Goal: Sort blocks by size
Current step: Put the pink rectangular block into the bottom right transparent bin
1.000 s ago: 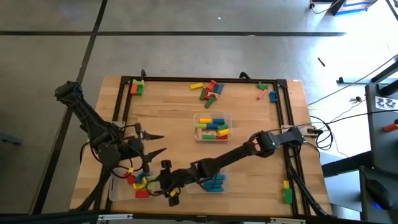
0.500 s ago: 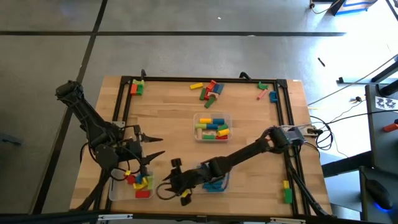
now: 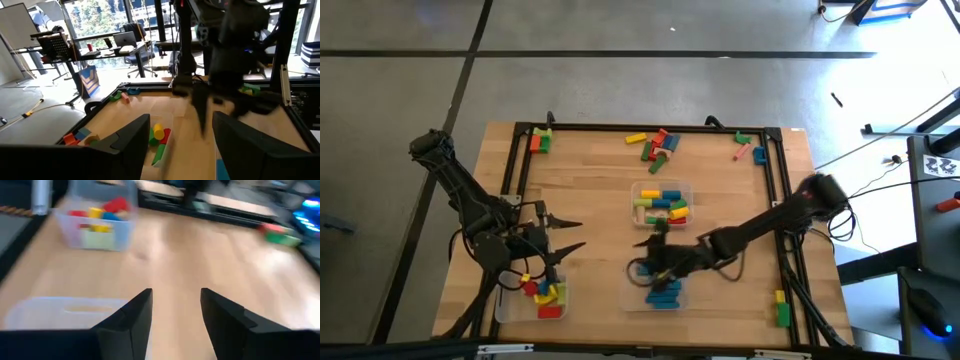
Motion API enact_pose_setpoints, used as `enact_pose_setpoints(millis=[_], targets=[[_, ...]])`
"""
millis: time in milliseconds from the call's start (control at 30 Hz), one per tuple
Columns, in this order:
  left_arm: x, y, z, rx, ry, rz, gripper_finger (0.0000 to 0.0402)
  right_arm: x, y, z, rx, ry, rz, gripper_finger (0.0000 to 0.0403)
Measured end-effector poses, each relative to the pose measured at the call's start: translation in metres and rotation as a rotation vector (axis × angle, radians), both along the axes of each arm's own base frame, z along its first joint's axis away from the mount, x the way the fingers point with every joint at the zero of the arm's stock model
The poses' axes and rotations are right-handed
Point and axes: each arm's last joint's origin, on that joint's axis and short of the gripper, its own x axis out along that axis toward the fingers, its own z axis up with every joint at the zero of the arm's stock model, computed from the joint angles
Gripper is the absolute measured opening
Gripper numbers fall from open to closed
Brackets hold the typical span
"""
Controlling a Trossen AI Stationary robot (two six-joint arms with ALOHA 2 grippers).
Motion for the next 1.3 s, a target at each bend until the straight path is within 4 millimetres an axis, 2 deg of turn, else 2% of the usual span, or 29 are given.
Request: enact_pose_setpoints(millis=[333,533,867,1100,1300], targets=[[0.000,0.000,0.000,0.001,0.001,0.000,0.0210,-0.084,-0.056,0.029,-0.070,0.001,-0.473,0.0167],[0.000,0.000,0.000,-0.001,0.000,0.001,0.0210,-0.117,-0.104,0.028,-0.016,0.060,-0.743,0.0168],[0.000,0.000,0.000,-0.001,-0.001,0.001,0.0210,-0.137,-0.182,0.003,0.055,0.170,-1.141,0.0168],[0.000,0.000,0.000,-0.001,-0.001,0.000,0.0210,-0.150,-0.233,-0.003,0.213,0.217,-1.338,0.0168],[0.000,0.000,0.000,-0.001,-0.001,0.000,0.0210,-0.167,-0.269,-0.006,0.367,0.234,-1.478,0.0168]])
